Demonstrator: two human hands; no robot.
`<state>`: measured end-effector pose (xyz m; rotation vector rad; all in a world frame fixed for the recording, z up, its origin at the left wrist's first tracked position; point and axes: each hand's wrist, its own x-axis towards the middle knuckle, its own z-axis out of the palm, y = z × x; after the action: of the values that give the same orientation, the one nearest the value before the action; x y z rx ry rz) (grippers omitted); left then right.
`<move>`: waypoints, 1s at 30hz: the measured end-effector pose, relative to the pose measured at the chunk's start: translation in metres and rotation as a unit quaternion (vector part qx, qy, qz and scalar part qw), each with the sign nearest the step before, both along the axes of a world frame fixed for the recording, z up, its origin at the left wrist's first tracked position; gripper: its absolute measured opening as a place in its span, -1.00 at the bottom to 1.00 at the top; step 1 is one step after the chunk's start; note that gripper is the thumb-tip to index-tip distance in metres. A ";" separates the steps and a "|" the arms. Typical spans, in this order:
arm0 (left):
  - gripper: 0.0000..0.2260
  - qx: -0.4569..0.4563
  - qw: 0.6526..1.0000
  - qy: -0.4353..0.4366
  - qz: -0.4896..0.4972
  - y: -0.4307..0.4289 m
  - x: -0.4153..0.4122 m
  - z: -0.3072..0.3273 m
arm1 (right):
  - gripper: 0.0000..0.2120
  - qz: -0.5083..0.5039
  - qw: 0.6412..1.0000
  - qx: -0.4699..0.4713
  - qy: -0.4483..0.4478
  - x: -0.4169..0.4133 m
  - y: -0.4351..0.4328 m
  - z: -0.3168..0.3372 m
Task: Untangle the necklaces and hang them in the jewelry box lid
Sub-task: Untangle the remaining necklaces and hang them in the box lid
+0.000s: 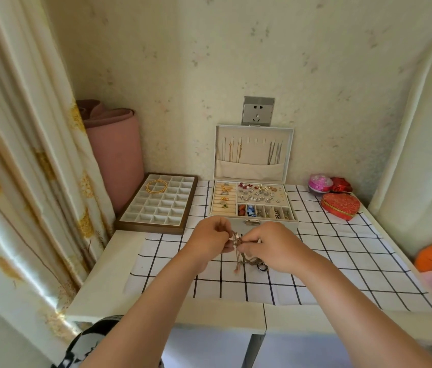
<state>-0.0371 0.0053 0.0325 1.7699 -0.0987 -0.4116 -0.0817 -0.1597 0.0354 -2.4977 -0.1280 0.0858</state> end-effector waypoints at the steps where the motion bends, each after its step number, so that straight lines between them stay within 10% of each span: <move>1: -0.70 0.028 0.999 -0.029 -0.005 -0.001 0.000 0.001 | -0.71 -0.011 1.000 0.024 -0.003 0.001 -0.003 -0.002; 16: -0.73 -0.006 0.988 -0.152 0.021 -0.005 -0.007 0.004 | -0.79 -0.154 0.941 0.300 -0.010 0.004 0.010 -0.008; 25: -0.80 0.195 0.944 -0.263 0.042 0.002 -0.013 -0.001 | -0.87 -0.169 0.971 0.073 -0.154 -0.008 0.018 -0.009; 30: -0.78 0.255 0.917 -0.300 0.059 -0.006 -0.019 0.003 | -0.92 -0.186 0.959 0.148 -0.158 -0.011 0.018 -0.002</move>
<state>-0.0561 -0.0005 0.0355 2.3587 -0.3411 0.2349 -0.0923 -0.1421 0.0335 -2.1766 0.1856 -0.4577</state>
